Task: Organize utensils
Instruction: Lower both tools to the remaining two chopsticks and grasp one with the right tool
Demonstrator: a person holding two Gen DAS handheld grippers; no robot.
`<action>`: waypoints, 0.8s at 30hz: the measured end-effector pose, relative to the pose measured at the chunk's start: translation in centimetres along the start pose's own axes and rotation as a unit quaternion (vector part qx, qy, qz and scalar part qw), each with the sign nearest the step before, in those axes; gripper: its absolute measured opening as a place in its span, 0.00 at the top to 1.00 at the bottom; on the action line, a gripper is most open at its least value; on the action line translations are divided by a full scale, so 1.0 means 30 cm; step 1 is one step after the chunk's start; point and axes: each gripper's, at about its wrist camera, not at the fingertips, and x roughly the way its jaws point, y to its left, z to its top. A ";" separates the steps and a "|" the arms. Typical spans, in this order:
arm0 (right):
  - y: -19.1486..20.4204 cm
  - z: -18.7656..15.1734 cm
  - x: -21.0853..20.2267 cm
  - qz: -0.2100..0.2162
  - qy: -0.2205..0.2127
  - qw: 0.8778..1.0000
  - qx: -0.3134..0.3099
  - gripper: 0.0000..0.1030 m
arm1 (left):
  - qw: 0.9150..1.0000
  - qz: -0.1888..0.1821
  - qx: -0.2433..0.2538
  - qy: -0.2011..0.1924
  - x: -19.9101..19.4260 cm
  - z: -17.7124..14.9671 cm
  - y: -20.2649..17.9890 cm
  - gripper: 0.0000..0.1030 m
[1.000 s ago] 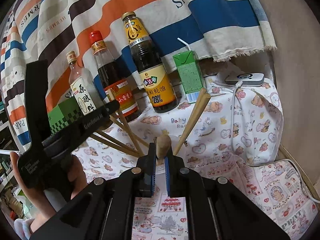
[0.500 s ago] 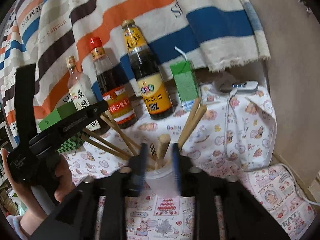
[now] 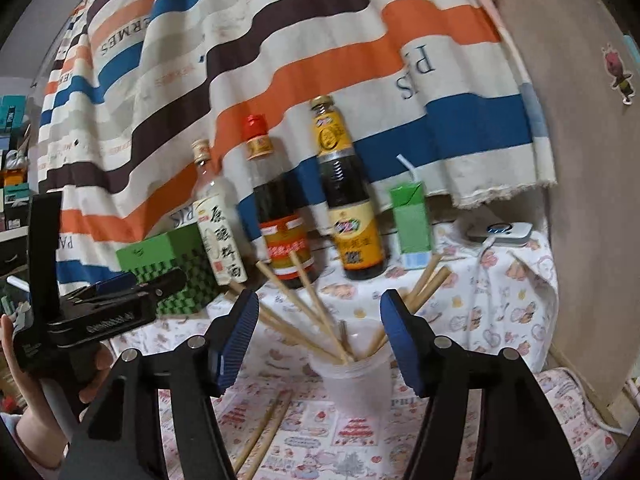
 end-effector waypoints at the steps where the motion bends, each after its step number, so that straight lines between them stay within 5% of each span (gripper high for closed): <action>1: 0.010 -0.009 0.008 0.007 0.008 1.000 0.000 0.36 | 1.000 0.000 0.000 0.001 -0.013 -0.009 0.013 0.05; 10: 0.087 -0.070 0.035 0.020 0.031 0.999 -0.020 0.17 | 0.999 0.015 0.034 0.024 -0.074 -0.155 0.077 0.01; 16: 0.120 -0.112 0.071 0.013 0.053 0.998 -0.038 0.17 | 0.995 -0.014 -0.007 0.097 0.012 -0.260 0.143 0.01; 19: 0.124 -0.128 0.099 0.008 0.075 0.996 -0.036 0.17 | 0.994 0.038 -0.023 0.101 0.042 -0.284 0.184 0.01; 24: 0.120 -0.159 0.145 -0.016 0.097 0.994 -0.046 0.17 | 0.987 -0.003 -0.073 0.140 0.068 -0.298 0.238 0.00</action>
